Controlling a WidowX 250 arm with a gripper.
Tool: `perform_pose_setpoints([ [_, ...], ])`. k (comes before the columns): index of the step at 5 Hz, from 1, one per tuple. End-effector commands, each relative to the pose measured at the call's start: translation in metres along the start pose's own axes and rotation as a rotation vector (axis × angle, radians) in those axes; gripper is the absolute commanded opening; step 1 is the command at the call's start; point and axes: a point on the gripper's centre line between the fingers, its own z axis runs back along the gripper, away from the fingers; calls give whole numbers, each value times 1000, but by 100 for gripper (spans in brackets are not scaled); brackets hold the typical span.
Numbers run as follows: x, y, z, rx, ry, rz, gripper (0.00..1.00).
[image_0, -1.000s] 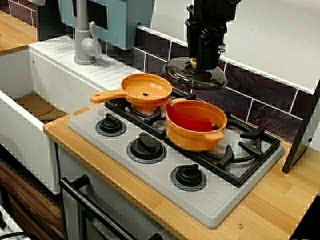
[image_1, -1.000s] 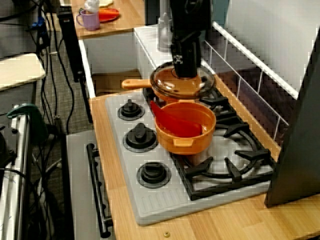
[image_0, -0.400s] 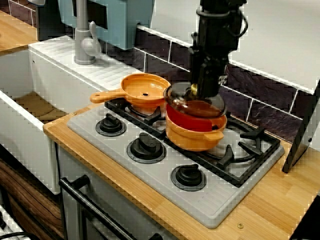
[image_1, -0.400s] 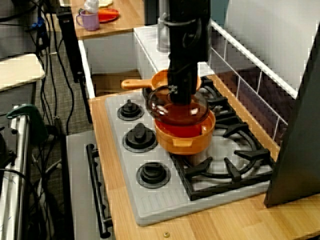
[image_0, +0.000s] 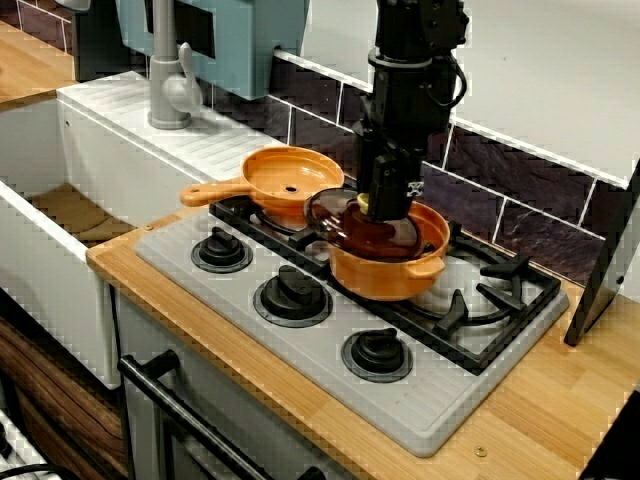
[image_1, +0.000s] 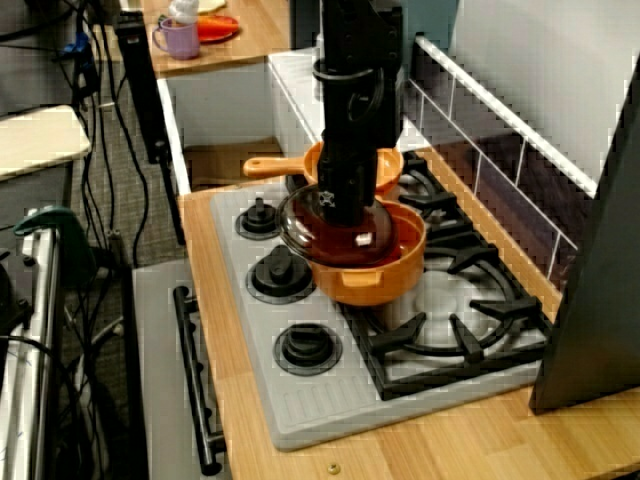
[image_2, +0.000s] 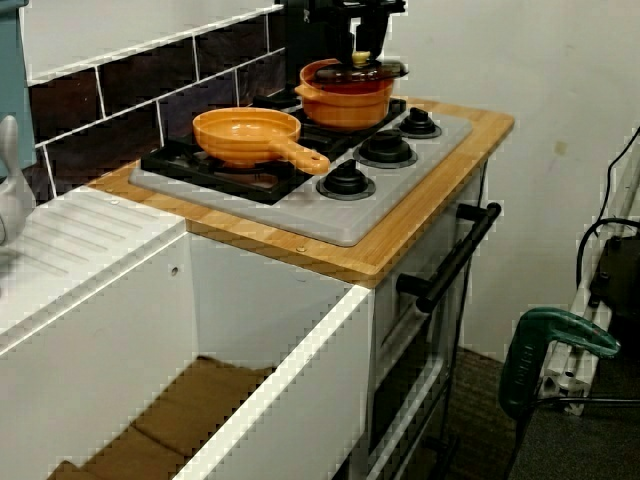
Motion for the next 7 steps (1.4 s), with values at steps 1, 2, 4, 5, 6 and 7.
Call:
perform_pose_setpoints([
  [1,6,4,14,19,-31,18,100],
  [2,13,9,16,-1,-18,31,100],
  [4,25,19,21,-30,-5,71,100],
  [5,31,28,31,-57,4,98,100],
  [6,29,35,36,-66,-3,111,100],
  [7,24,38,39,-65,-7,113,100],
])
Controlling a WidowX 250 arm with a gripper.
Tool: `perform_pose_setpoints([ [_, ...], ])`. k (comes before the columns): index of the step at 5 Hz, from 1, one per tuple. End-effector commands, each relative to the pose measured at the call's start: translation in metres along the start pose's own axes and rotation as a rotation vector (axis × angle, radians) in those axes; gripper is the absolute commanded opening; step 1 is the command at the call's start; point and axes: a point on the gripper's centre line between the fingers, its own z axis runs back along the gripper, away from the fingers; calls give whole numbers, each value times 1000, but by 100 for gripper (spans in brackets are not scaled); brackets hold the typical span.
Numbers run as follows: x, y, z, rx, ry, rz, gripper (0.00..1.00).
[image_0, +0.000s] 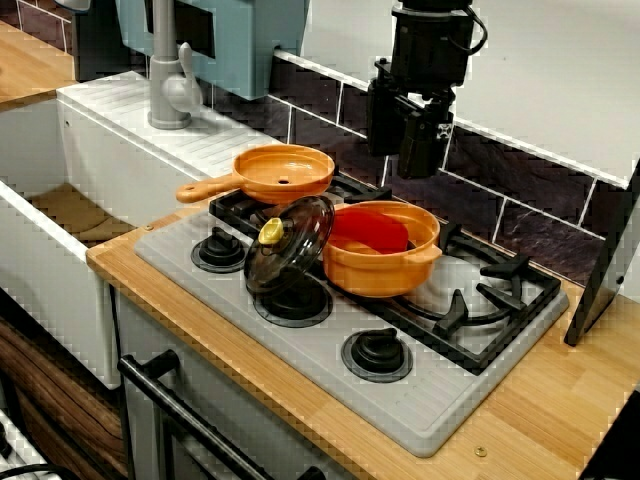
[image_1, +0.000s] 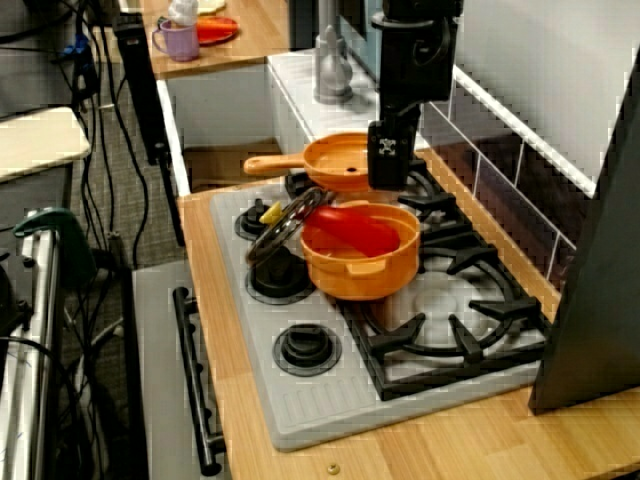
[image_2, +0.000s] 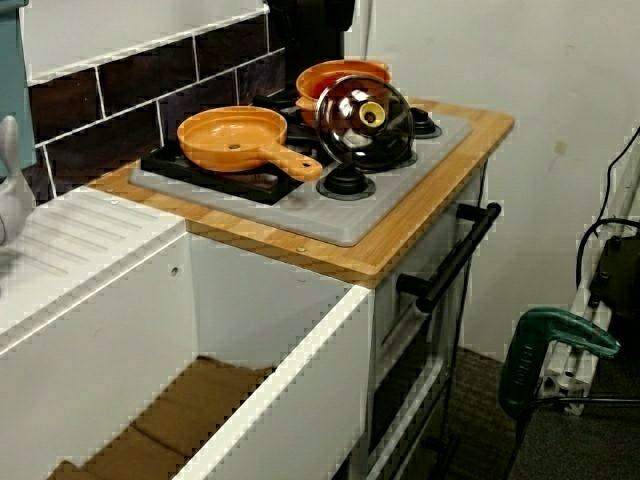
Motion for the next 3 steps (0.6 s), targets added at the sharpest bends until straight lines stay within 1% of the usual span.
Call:
perform_pose_setpoints([
  [1,-7,5,26,13,-65,-11,100],
  [2,-15,8,31,8,-74,-24,100],
  [3,-25,9,35,15,-102,-47,100],
])
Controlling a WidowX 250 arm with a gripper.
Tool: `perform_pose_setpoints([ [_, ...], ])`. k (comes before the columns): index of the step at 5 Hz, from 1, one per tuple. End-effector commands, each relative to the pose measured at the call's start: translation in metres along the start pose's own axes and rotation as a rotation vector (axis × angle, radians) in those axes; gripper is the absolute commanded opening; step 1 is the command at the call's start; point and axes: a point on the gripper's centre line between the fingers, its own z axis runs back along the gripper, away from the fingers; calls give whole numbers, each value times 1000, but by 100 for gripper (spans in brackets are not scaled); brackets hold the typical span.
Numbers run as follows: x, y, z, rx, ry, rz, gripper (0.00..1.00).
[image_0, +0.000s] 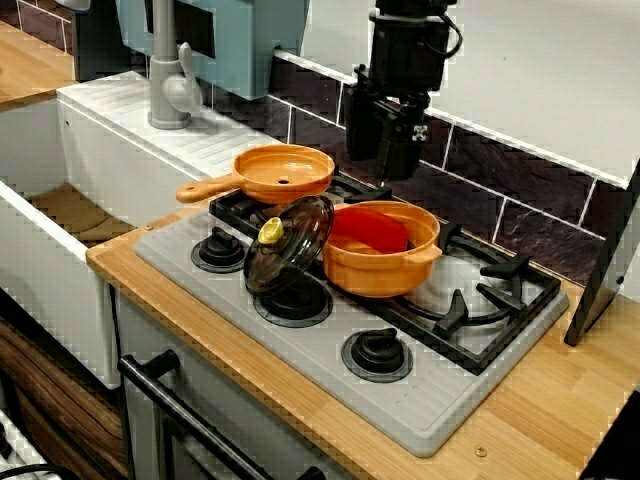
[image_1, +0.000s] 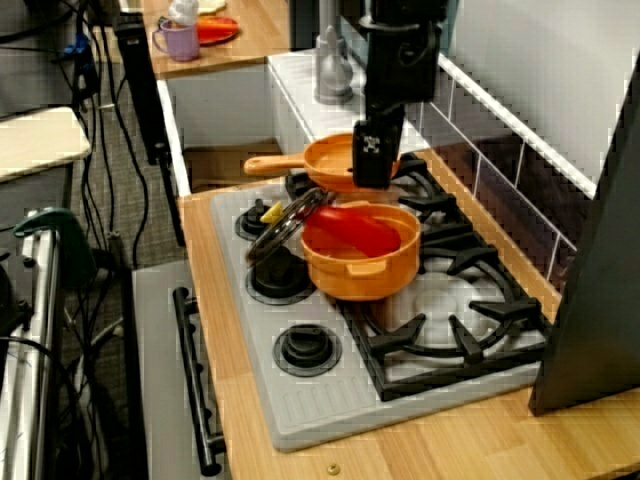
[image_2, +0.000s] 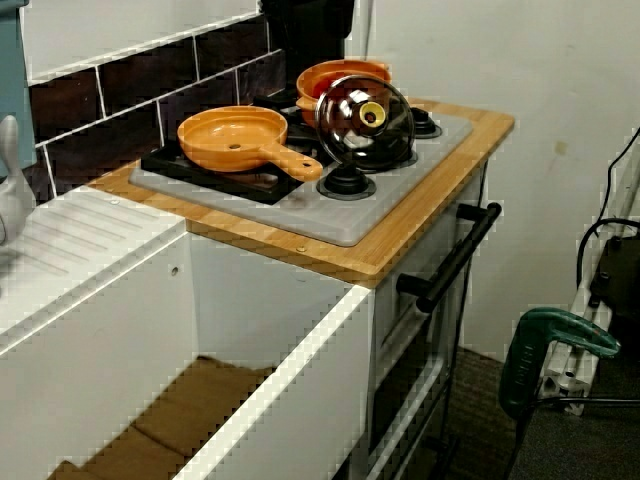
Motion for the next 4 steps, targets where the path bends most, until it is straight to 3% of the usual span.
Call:
perform_pose_setpoints([
  [1,-21,-1,40,26,-125,-49,100],
  [2,-39,1,44,48,-185,-39,100],
  [3,-51,3,40,55,-208,-21,100],
  [4,-70,5,43,45,-270,13,100],
])
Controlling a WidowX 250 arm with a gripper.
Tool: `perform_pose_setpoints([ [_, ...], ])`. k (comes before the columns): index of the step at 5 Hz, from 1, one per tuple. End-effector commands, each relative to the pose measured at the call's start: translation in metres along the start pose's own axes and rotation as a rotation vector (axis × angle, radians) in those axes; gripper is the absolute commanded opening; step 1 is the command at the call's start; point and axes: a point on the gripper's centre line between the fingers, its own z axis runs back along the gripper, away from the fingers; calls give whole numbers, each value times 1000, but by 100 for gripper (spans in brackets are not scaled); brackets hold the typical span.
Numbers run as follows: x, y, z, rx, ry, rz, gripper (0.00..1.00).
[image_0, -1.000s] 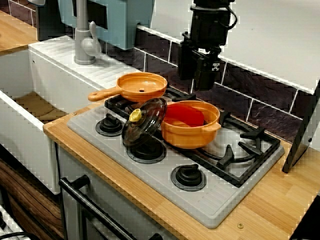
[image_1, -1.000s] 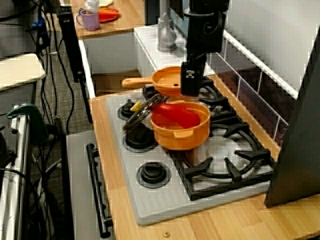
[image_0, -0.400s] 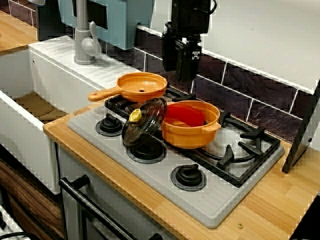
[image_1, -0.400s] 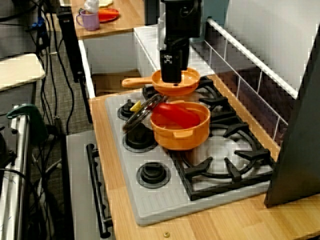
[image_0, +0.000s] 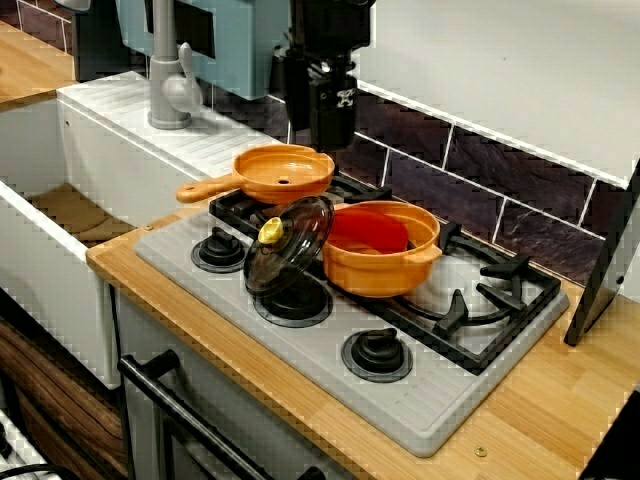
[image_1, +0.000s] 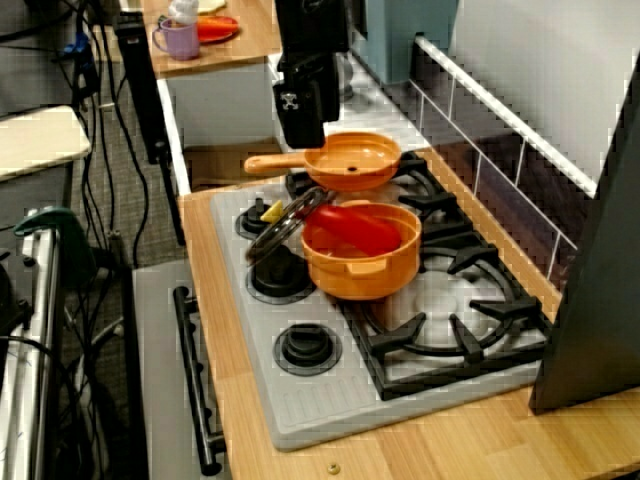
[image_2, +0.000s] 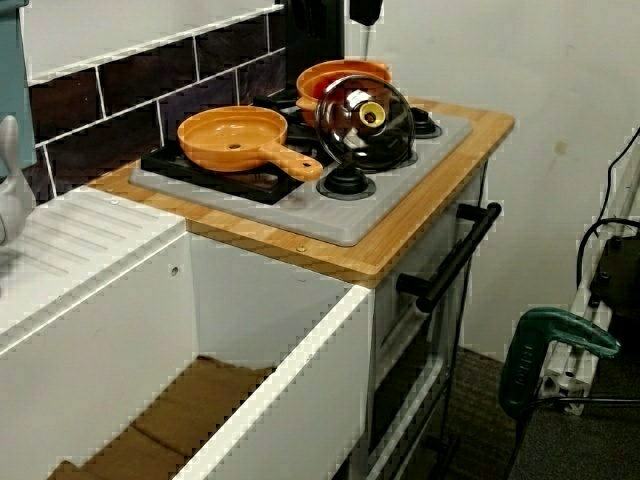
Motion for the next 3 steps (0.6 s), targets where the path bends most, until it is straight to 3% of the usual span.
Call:
perform_pose_setpoints([
  [1,-36,9,23,7,-177,76,100],
  [3,-60,15,15,-2,-199,107,100],
])
